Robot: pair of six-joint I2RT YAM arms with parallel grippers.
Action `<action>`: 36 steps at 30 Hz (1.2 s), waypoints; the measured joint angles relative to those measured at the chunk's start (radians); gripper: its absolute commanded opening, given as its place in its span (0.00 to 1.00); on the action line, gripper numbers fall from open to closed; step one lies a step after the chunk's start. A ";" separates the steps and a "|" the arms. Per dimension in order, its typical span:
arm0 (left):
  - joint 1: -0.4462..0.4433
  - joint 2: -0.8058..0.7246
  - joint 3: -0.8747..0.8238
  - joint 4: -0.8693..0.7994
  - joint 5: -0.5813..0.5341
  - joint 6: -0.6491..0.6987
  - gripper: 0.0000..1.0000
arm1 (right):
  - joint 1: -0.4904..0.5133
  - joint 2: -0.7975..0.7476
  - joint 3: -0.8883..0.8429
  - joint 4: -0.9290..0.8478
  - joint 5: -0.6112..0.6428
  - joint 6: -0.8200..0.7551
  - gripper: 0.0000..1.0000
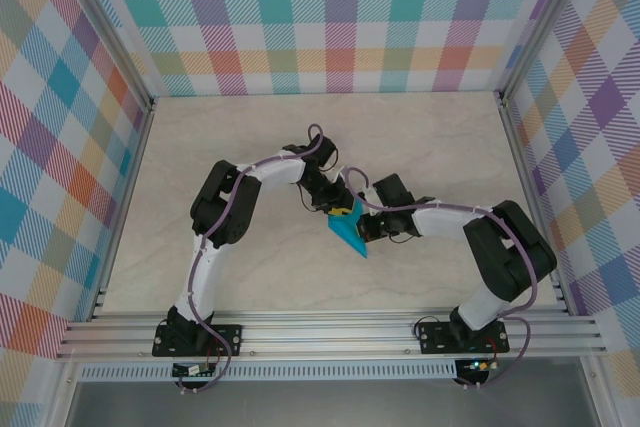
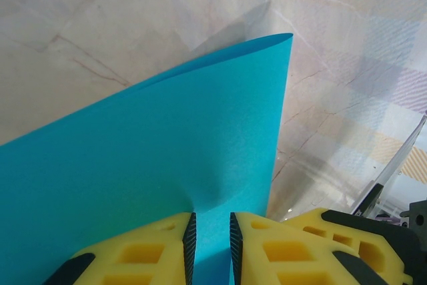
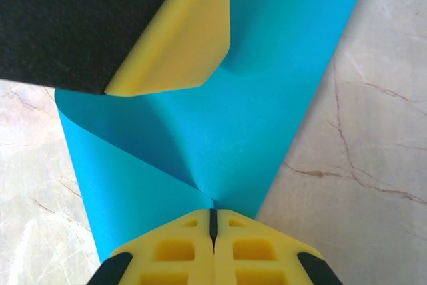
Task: Fold a paper plane with a square sheet of paper (fold left side to right side)
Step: Third fold the triangle at the center of the table.
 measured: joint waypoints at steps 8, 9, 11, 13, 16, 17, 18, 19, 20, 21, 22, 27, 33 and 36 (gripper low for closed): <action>0.000 0.000 0.000 0.000 0.000 0.000 0.24 | 0.000 0.001 0.000 0.000 0.002 0.000 0.00; 0.000 0.000 0.000 0.000 0.000 0.000 0.24 | 0.000 0.001 0.000 0.000 0.002 0.000 0.00; 0.000 0.000 0.000 0.000 0.000 0.000 0.24 | 0.000 0.001 0.000 0.000 0.002 0.000 0.00; 0.000 0.000 0.000 0.000 0.000 0.000 0.24 | 0.000 0.001 0.000 0.000 0.002 0.000 0.00; 0.000 0.000 0.000 0.000 0.000 0.000 0.24 | 0.000 0.000 0.000 -0.001 0.002 0.000 0.00; 0.000 0.000 0.000 0.000 0.000 0.000 0.24 | 0.000 0.000 0.000 -0.001 0.002 0.000 0.00; 0.000 0.000 0.000 0.000 0.000 0.000 0.24 | 0.000 0.000 0.000 -0.001 0.002 0.000 0.00; 0.000 0.000 0.000 0.000 0.000 0.000 0.24 | 0.000 -0.001 0.000 -0.001 0.002 0.000 0.00; 0.000 0.000 0.000 0.000 0.000 0.000 0.24 | 0.000 -0.001 0.000 -0.002 0.002 0.000 0.00; 0.000 0.000 0.000 0.000 0.000 0.000 0.24 | 0.000 -0.001 0.000 -0.002 0.002 0.000 0.00; 0.000 0.000 0.000 0.000 0.000 0.000 0.24 | 0.000 -0.001 0.000 -0.002 0.002 0.000 0.00; 0.000 0.000 0.000 0.000 0.000 0.000 0.24 | 0.000 -0.001 0.000 -0.002 0.002 0.000 0.00; -0.001 0.000 0.006 -0.004 0.000 0.000 0.26 | -0.001 0.012 0.014 -0.015 -0.006 0.000 0.00; -0.001 0.000 0.019 -0.026 -0.005 0.003 0.27 | -0.001 0.017 0.018 -0.015 -0.014 0.003 0.00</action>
